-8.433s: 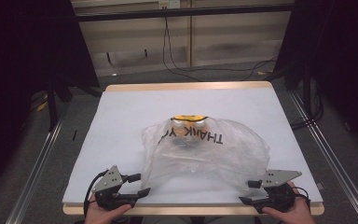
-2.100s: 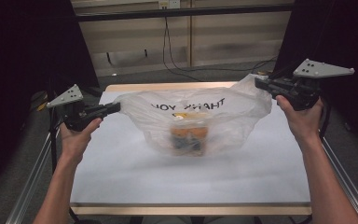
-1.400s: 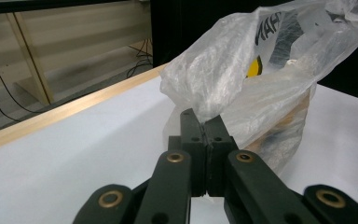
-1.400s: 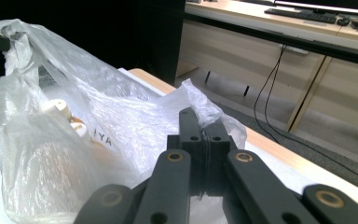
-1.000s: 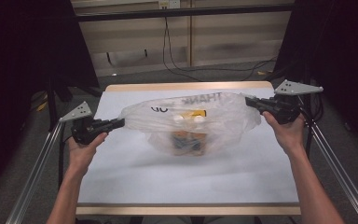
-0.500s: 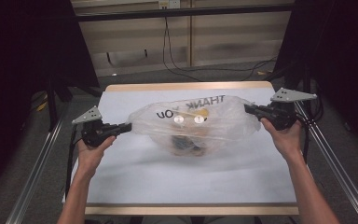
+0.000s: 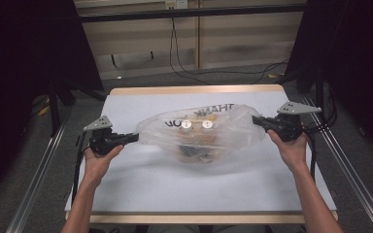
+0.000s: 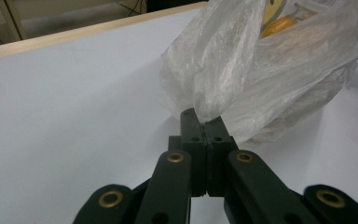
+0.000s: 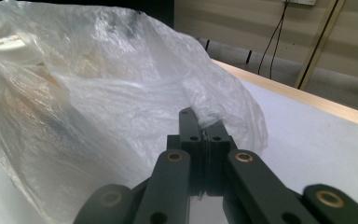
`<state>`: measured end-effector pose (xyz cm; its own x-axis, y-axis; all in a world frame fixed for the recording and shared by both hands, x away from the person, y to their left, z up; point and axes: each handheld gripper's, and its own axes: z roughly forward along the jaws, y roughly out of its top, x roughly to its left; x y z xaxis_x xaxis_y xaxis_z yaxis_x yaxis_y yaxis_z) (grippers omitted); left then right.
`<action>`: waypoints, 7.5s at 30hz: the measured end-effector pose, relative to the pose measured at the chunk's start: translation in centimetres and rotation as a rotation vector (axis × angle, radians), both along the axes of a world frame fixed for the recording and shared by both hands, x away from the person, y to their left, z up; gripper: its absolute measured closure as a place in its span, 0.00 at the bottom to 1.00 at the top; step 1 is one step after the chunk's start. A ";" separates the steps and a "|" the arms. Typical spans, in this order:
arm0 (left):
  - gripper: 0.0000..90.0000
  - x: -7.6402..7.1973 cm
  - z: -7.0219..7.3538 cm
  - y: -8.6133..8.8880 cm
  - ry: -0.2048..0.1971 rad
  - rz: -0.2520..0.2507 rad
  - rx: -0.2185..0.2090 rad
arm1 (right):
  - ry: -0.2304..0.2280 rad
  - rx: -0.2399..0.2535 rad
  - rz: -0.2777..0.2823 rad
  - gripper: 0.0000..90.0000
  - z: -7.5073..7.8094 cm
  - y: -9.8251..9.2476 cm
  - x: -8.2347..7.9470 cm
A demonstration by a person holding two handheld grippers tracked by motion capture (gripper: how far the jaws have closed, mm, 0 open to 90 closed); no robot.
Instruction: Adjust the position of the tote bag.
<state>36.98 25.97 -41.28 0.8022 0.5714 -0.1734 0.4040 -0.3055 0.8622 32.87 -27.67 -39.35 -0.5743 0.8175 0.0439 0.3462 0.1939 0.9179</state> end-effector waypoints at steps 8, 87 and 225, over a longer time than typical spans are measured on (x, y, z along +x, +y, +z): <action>1.00 0.6 -1.2 -0.6 0.027 0.005 0.064 | 0.016 0.051 -0.016 1.00 -1.8 0.3 1.3; 0.47 0.2 -4.8 0.9 0.116 0.037 0.133 | 0.219 -0.083 -0.054 0.40 -7.0 -1.9 0.5; 1.00 2.8 -5.5 -9.8 -0.035 -0.165 0.565 | 0.298 -0.662 0.261 1.00 -7.1 6.9 3.0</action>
<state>39.76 16.15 -46.83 0.8880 0.4349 0.1493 0.2868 -0.7777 0.5595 35.90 -20.77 -46.40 -0.7928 0.5668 -0.2241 0.4280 0.7795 0.4574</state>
